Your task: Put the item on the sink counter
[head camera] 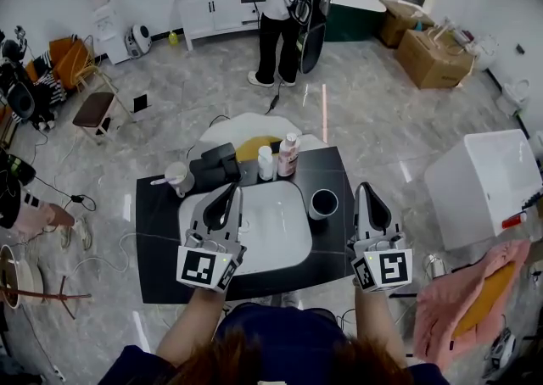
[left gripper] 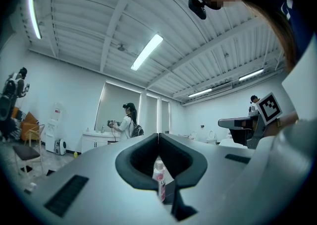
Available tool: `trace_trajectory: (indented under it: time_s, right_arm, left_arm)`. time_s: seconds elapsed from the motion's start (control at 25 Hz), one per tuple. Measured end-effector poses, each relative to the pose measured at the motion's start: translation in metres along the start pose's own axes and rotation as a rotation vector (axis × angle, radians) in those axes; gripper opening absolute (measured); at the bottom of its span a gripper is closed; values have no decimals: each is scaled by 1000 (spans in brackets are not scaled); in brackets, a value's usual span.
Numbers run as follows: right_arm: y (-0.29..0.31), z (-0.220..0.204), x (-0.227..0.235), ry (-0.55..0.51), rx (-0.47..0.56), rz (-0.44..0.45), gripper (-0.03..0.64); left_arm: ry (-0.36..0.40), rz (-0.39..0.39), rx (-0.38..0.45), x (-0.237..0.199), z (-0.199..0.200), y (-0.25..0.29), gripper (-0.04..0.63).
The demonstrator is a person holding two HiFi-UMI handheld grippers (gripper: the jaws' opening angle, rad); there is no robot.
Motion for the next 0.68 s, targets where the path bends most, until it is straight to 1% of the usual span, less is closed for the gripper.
trace_trajectory:
  time_s: [0.68]
  right_arm:
    - [-4,7,5,-4,19,-1,15]
  left_arm:
    - [-7,-14,-11,10,-4,3,21]
Point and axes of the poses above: the fingertips, and each gripper's own axes: y forward along the fingers, x to its right, z out of its top, the point moved 2 cm from there along -y, backward along the fingers, and after that the axes turned 11 degrees about x, right-handed, at the moved point
